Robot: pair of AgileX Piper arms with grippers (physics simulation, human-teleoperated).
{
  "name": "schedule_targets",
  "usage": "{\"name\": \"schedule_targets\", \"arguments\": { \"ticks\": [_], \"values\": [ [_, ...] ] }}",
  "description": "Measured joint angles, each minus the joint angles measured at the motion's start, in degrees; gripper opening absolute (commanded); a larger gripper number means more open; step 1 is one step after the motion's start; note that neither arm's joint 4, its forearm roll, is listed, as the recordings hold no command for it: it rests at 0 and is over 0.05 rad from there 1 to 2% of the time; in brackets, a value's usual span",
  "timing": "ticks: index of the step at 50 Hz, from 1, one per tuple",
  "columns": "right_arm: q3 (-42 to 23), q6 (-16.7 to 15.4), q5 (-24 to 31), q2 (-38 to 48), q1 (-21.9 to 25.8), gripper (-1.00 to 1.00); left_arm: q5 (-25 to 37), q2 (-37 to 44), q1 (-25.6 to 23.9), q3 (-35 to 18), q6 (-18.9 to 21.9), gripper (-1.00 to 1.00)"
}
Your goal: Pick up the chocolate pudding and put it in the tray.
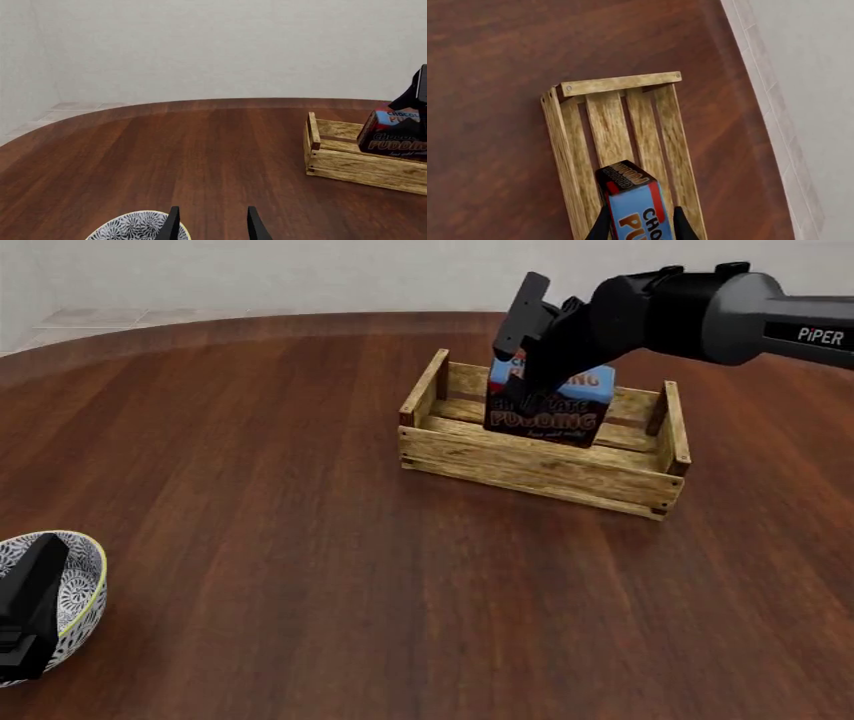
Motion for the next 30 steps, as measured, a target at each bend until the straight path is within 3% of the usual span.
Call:
{"name": "schedule_targets", "arguments": {
  "ticks": [30],
  "values": [
    [0.58,0.86,-1.42,1.3,0.45,-1.0,0.0,0.0,0.0,0.0,0.0,1.0]
  ]
}}
